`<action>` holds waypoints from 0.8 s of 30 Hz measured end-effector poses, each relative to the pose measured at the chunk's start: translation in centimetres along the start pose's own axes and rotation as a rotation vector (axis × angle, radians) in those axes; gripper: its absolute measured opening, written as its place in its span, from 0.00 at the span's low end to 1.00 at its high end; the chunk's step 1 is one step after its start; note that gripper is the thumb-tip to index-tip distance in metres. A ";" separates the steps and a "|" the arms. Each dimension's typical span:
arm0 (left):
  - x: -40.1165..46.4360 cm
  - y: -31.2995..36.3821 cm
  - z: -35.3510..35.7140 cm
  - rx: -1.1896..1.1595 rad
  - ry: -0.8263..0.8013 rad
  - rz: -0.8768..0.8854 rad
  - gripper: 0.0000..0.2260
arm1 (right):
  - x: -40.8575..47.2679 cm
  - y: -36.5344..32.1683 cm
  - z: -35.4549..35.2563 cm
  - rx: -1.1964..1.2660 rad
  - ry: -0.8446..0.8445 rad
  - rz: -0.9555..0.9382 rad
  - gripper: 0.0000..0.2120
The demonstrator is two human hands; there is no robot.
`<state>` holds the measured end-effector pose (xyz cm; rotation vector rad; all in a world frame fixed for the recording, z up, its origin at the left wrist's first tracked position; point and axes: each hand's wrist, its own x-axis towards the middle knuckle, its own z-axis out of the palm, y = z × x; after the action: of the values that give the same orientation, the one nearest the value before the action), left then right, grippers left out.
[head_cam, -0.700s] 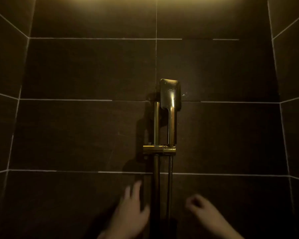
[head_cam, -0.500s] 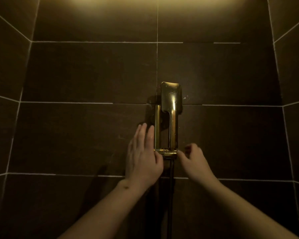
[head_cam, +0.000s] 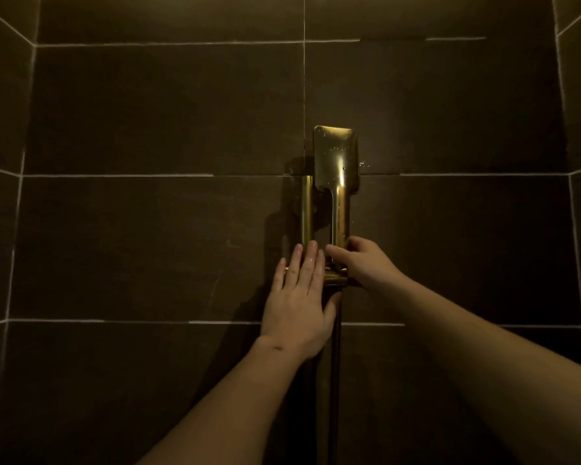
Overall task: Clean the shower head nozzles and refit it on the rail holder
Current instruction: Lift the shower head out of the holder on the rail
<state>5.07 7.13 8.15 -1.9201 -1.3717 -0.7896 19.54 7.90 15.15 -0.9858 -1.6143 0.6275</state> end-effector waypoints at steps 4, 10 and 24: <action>0.0 -0.2 0.1 0.003 -0.006 0.007 0.33 | 0.0 -0.1 -0.1 0.042 0.002 -0.018 0.16; -0.2 0.4 -0.1 -0.011 -0.017 -0.020 0.34 | 0.3 -0.1 -0.4 0.021 -0.006 -0.009 0.23; -1.5 0.3 -1.2 -0.042 -0.126 0.011 0.37 | 0.1 -5.5 -0.9 0.108 0.169 -0.009 0.21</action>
<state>4.83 5.28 7.68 -2.0389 -1.4277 -0.7077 18.86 5.05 19.90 -0.9268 -1.4208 0.6022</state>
